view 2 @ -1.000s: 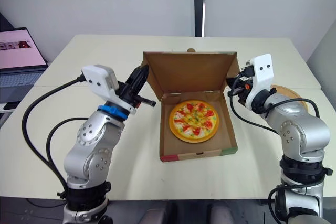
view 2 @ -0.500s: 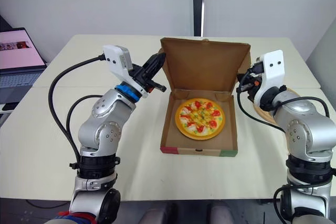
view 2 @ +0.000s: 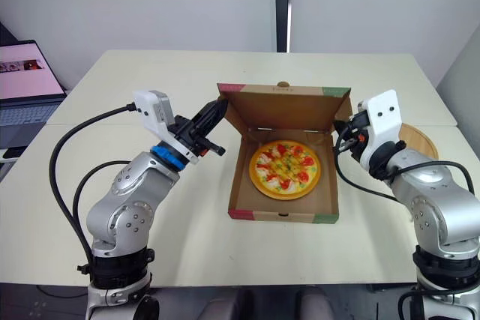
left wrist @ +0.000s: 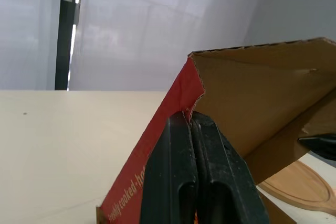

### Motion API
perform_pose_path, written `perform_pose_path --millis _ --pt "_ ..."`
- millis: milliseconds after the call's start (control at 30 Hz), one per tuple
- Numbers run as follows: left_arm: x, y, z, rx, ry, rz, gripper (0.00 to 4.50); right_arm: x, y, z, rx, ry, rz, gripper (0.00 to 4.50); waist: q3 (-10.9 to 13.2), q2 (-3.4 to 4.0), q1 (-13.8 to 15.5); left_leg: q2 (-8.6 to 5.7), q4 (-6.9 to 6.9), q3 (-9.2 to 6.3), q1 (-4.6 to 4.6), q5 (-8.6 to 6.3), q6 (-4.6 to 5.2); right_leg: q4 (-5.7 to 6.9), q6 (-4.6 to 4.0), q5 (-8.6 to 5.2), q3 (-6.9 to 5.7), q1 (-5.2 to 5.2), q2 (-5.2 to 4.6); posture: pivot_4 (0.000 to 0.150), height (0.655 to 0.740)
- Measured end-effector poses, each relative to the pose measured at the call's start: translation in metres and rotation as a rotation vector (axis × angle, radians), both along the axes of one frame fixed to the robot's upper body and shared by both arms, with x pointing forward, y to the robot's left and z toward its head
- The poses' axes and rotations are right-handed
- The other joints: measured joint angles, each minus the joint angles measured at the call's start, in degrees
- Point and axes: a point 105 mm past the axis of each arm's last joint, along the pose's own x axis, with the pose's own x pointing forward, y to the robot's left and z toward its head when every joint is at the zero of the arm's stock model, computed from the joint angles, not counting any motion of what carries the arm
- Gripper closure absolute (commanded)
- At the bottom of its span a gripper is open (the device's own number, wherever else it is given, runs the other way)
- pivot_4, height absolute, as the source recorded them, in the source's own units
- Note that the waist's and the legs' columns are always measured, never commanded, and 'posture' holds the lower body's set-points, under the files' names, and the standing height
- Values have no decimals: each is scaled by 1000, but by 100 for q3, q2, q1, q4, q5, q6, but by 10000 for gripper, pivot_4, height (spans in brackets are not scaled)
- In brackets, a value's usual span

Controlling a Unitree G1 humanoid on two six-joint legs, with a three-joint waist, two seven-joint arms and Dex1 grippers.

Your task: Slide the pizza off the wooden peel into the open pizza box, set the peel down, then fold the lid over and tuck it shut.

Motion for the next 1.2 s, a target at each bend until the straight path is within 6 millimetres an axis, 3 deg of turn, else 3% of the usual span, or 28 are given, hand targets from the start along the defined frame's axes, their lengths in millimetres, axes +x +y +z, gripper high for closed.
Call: perform_pose_path --millis 467,867,1000,1200 --pt "-25 10 -25 -33 162 -90 44814 -17 3 -33 -87 -15 8 45000 -2 1 2 0 0 0 8 0 0 0 0 0 2 8 1 1500 7281" --pt "-33 18 -38 0 193 -84 44814 -22 6 -40 -95 -37 14 45000 -3 2 6 0 0 -2 11 0 0 -1 0 0 3 10 2 1500 7281" --pt "-33 16 -37 1 185 -85 45000 -24 6 -43 -65 -17 28 35466 -3 2 9 0 0 -2 11 0 1 -1 0 0 3 10 2 1500 7281" --pt "-32 14 -37 6 184 -86 45000 -37 2 -50 -87 79 147 15483 -2 1 21 -1 1 -2 10 -13 22 -4 0 0 1 14 1 1500 7281"
